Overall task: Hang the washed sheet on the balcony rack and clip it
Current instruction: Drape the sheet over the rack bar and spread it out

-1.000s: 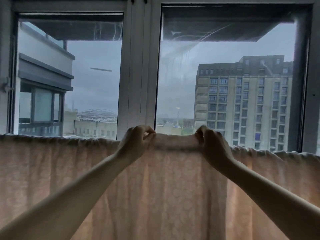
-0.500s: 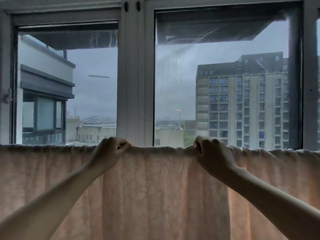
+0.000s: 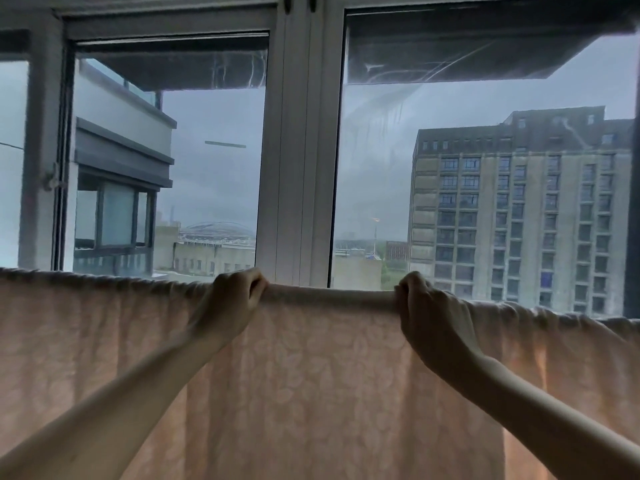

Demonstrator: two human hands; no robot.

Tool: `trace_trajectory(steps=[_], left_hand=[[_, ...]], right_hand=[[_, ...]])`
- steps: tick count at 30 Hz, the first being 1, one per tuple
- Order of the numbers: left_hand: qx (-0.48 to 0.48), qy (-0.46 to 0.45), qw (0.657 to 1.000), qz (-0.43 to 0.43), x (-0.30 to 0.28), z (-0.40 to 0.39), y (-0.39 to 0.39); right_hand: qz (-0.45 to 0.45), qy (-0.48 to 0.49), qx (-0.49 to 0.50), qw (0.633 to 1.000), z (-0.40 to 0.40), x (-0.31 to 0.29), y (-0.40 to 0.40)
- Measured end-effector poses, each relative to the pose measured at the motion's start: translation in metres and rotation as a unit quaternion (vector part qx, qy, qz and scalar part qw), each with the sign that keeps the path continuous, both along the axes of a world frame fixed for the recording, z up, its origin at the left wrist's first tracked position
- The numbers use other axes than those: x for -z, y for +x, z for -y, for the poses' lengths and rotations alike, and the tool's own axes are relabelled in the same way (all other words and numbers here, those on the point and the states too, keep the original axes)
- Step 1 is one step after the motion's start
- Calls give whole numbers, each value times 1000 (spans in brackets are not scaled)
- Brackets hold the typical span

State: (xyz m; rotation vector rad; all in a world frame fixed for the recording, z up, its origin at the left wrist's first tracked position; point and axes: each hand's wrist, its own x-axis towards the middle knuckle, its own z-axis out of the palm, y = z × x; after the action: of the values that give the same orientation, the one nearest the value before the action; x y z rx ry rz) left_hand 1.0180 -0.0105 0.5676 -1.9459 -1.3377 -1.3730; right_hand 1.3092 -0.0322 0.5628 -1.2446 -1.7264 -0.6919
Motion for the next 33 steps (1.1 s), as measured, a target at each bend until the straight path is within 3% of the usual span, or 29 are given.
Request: trace_trajectory(steps=[11,17,25,33], left_hand=[[53,-16,998,13,2,5,-23],[57,-20,997,47,-8,0,-68],[52,-49,997,-4,4,1,-124],[104,-155,981,-53,-16,-9,-158]], right_hand=[[-25,-43,49,998,0,-9,-13],[11,-53,64,997,2,-14,-39],[109,-94,-51,988,-2,-15,-114],[96,-95,-119,984,-16,-9,-175]])
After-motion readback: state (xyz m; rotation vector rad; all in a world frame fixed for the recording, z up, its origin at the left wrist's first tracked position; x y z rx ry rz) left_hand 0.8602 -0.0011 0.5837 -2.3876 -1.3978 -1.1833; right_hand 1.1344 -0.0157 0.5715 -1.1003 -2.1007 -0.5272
